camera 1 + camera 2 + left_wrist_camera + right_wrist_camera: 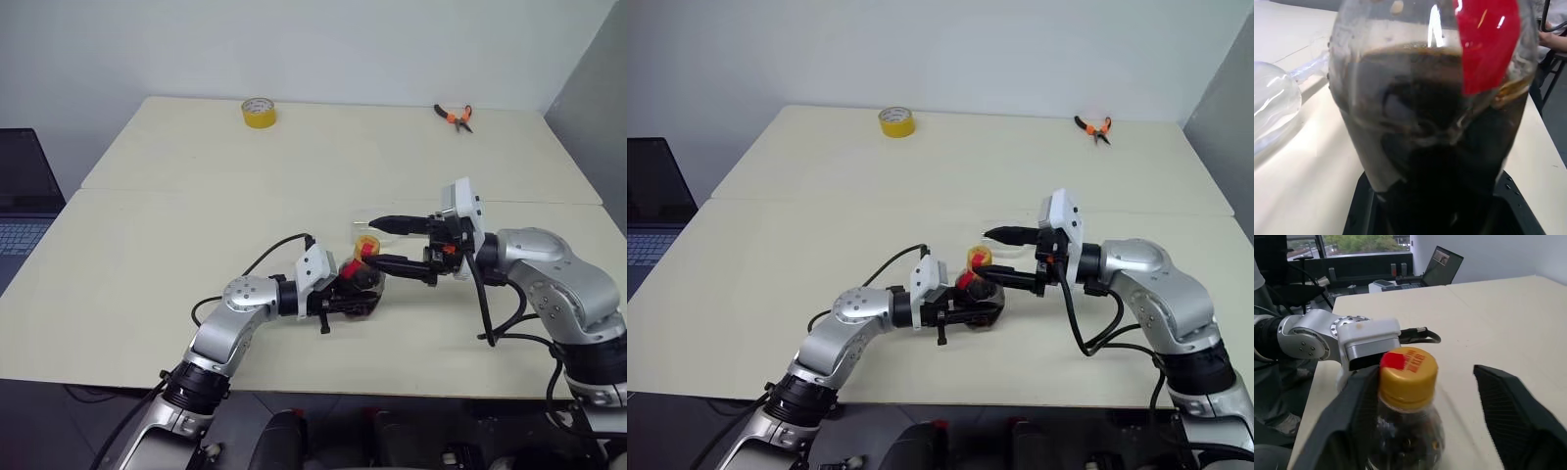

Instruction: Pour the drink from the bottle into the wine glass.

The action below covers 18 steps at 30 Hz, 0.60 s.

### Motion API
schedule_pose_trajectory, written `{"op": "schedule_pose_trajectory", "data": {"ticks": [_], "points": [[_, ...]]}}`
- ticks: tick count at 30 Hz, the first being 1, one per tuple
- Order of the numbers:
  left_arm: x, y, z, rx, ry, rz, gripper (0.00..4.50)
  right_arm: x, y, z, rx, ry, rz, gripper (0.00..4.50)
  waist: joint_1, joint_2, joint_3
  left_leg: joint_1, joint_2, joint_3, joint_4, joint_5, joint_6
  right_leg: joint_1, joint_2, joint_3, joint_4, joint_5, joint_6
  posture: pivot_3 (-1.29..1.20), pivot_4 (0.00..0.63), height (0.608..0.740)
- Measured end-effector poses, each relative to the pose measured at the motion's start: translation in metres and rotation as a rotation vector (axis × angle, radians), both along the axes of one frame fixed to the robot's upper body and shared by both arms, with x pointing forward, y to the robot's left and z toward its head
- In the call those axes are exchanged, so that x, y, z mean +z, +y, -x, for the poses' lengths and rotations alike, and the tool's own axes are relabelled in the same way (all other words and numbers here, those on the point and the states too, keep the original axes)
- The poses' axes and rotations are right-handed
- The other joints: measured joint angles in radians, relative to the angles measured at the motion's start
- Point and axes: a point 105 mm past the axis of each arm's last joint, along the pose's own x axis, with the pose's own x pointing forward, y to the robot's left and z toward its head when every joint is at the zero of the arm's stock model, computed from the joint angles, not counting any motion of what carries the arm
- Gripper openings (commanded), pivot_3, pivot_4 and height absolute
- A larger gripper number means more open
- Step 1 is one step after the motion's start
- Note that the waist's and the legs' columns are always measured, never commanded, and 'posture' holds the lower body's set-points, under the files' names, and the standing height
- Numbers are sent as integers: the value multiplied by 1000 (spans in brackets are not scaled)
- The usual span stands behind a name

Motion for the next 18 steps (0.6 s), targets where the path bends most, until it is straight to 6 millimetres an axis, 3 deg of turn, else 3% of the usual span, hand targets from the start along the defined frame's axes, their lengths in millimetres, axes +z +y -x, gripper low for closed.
{"op": "schedule_pose_trajectory", "data": {"ticks": [7,13,18], "points": [[1,1,-1,11,-9,3,1025,11,6,32,-123,-27,-48,4500,-1,0,0,-1,0,0,0,0,0,0,0,0,0,0,0,0,150,740],[1,-1,-4,30,-31,9,1025,18,6,18,-344,-52,-88,4500,-1,0,0,0,0,-1,0,0,0,0,0,-1,1,0,0,0,150,740],[-1,0,-10,54,-43,0,1024,8,11,14,-417,-38,-55,4500,-1,0,0,-1,0,0,0,0,0,-1,0,0,0,0,0,0,150,740]]}}
